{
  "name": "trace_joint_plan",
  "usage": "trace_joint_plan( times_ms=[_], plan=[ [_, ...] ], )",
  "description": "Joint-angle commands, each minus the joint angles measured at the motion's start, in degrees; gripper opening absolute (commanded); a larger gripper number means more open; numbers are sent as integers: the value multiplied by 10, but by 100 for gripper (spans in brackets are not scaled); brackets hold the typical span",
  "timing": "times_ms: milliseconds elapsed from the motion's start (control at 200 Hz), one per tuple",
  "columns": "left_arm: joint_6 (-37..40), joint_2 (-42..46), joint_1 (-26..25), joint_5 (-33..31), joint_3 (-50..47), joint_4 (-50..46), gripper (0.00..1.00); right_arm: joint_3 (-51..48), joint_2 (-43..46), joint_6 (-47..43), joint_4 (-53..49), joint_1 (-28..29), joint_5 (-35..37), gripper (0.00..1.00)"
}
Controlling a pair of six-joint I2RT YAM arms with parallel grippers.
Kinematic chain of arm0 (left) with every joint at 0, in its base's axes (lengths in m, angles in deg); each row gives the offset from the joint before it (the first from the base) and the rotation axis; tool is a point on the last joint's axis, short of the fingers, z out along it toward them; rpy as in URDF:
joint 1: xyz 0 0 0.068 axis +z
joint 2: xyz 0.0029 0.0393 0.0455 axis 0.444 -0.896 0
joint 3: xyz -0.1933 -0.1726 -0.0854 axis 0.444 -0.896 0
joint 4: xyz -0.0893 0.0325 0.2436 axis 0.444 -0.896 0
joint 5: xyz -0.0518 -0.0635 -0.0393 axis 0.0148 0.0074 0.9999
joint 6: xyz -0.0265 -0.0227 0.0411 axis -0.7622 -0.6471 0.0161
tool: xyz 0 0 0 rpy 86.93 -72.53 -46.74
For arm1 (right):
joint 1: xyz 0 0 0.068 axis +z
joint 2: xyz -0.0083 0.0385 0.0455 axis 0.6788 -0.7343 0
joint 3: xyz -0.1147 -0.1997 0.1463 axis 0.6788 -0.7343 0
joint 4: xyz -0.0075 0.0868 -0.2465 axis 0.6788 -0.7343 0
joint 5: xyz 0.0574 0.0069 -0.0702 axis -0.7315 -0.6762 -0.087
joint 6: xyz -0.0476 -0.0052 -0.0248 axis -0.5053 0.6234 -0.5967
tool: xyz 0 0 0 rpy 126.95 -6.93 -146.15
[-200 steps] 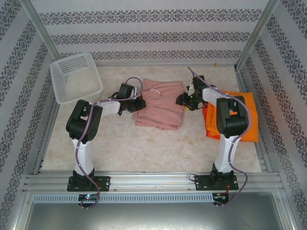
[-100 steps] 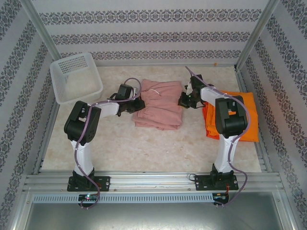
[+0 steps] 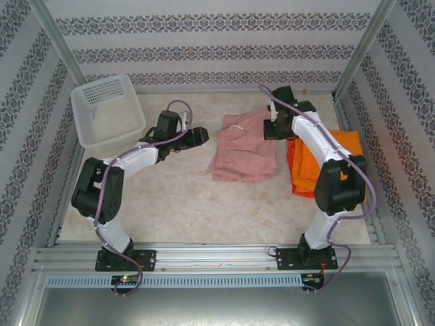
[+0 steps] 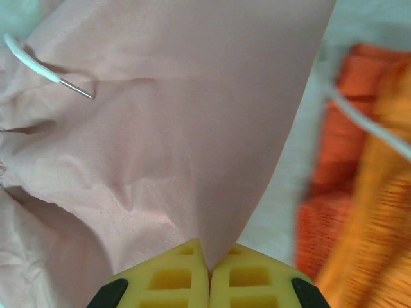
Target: Fold and stack the shorts
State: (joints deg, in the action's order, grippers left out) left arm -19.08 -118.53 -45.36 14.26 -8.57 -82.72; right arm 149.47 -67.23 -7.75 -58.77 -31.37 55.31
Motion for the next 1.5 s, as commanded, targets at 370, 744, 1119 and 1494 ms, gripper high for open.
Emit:
trace_joint_plan(
  times_ms=[370,744,1119,1494],
  plan=[
    [11,29,7,-9,-30,30,91,133,39,-107,-178,-21,179,0],
    [10,32,8,-10,-35,40,98,248,65,-93,-244,-25,145,0],
    [5,30,8,-10,-39,44,99,265,88,-120,-248,-71,152,0],
    [5,28,11,-10,-40,41,100,262,52,-158,-238,-155,160,0]
  ],
)
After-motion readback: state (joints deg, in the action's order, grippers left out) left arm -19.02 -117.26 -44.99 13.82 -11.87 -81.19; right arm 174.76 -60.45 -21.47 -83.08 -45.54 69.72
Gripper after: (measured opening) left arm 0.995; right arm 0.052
